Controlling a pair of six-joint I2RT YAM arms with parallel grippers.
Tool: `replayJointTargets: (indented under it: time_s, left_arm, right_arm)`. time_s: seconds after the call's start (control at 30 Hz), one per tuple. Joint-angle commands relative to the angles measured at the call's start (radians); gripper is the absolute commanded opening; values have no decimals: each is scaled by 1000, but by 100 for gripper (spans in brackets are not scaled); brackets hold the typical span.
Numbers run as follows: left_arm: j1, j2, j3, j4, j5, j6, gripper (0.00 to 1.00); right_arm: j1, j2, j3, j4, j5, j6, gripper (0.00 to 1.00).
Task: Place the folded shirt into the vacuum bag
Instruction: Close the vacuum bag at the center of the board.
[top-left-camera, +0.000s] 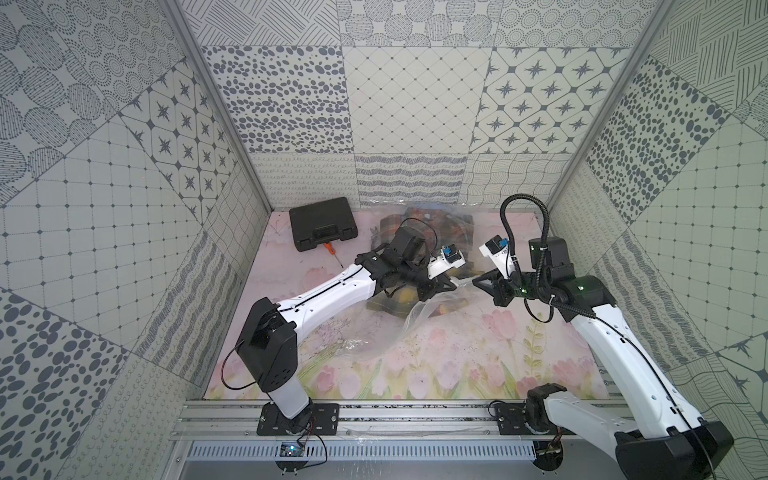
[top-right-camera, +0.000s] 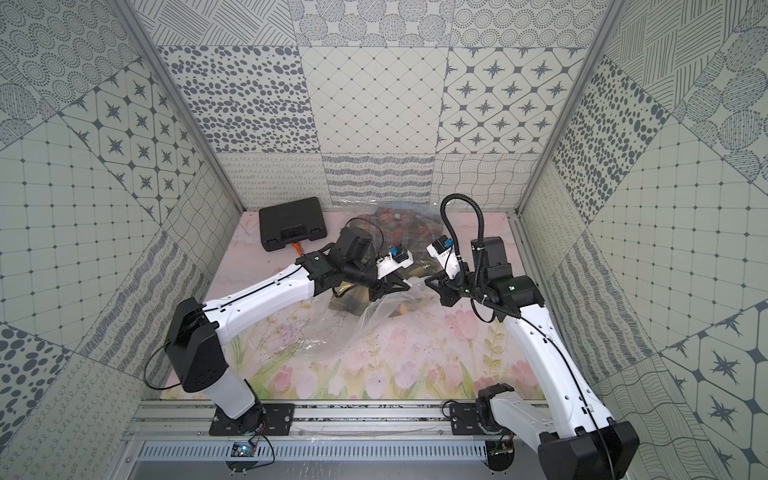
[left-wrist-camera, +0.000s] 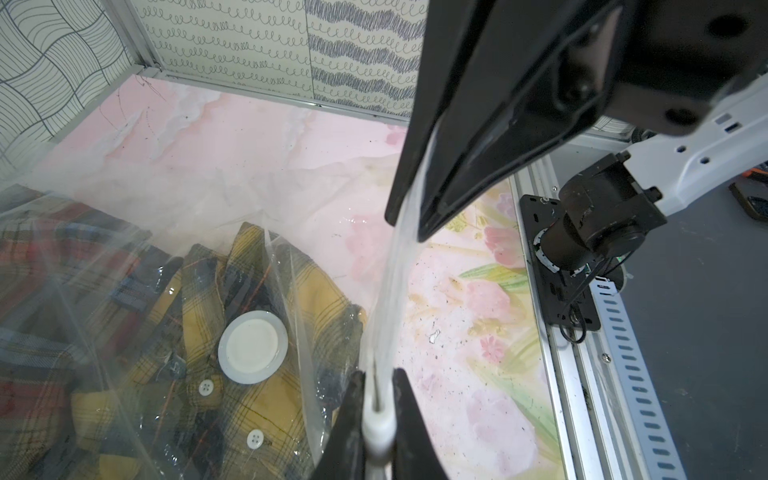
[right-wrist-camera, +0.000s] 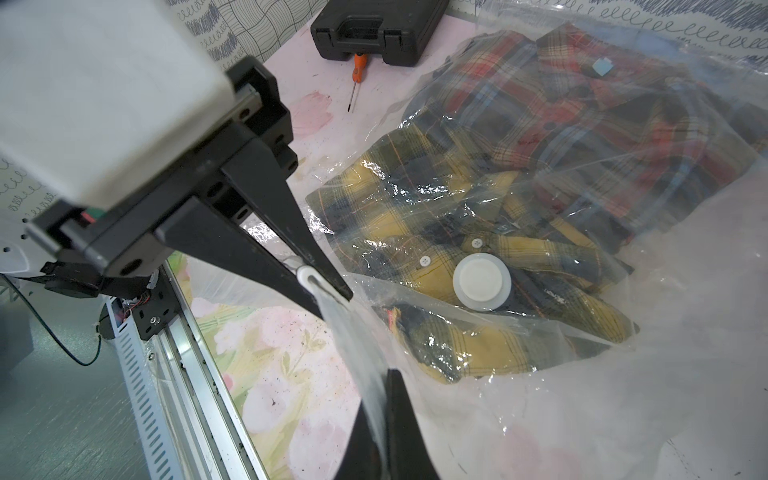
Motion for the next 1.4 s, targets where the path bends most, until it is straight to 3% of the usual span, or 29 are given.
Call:
replayJointTargets:
  time_s: [0.0, 0.13, 0.23, 0.4, 0.5, 0.77, 1.1, 1.37]
  left_arm:
    - [13, -15, 11, -273, -45, -22, 7]
    - [-4, -39, 2, -175, 17, -80, 26]
    - [-3, -66, -29, -79, -5, -110, 42]
    - [-19, -90, -76, 151, -1, -205, 50]
    - [-36, -84, -84, 224, -31, -195, 53]
    - [-35, -70, -79, 295, -74, -173, 45]
    - [-34, -54, -79, 312, -58, -162, 17]
    - [-24, -54, -85, 268, -88, -124, 13]
  right_arm:
    - [-28, -45, 43, 117, -11, 25, 0]
    - [-18, -36, 45, 99, -28, 19, 0]
    - [-10, -37, 44, 96, -39, 17, 0]
    - [-4, -29, 49, 95, -55, 17, 0]
    - [-1, -28, 50, 92, -54, 17, 0]
    - [0, -31, 52, 84, -56, 15, 0]
    - [0, -26, 63, 81, -55, 15, 0]
    - [-1, -28, 66, 84, -42, 19, 0]
